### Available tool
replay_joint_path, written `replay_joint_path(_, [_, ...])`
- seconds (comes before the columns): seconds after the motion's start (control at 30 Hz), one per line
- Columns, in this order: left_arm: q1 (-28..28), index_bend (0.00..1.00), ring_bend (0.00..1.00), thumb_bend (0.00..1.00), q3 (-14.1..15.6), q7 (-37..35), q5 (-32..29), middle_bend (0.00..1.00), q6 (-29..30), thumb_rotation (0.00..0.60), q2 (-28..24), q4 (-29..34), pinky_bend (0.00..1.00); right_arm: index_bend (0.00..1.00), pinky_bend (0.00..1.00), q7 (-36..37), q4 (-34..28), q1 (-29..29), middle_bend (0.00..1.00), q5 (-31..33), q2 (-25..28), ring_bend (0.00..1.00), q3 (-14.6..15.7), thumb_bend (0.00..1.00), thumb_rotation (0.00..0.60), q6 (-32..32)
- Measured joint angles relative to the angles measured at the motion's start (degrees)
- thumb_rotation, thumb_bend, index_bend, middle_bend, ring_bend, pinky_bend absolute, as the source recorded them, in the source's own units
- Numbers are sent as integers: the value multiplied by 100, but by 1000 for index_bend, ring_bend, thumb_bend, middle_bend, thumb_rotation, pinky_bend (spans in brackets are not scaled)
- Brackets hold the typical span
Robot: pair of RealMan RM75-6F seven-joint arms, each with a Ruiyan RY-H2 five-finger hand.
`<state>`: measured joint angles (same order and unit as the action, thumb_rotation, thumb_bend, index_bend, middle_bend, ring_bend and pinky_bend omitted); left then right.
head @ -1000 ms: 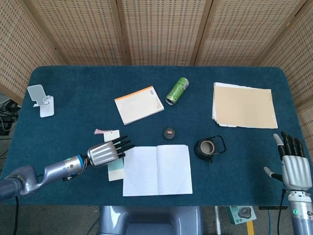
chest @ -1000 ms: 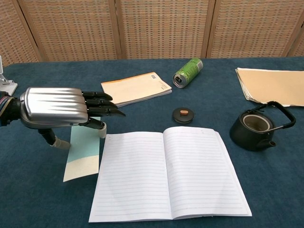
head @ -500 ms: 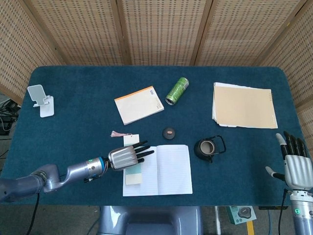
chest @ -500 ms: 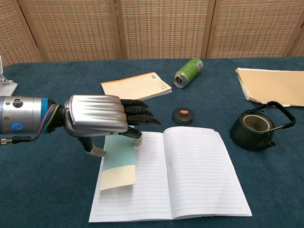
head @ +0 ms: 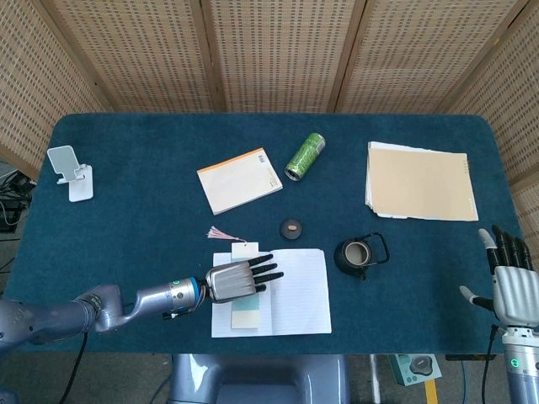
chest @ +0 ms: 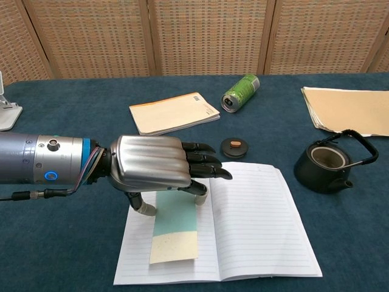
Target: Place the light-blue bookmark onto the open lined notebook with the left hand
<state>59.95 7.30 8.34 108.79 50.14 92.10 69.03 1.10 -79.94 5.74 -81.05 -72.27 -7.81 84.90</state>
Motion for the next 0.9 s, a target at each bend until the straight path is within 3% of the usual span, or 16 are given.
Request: replay_joint_path(0.9, [227, 486, 0, 254, -4, 84, -152, 0, -211, 600, 240, 37, 0, 0, 0, 51, 2, -1, 0, 58, 23, 0, -20, 85, 600, -44])
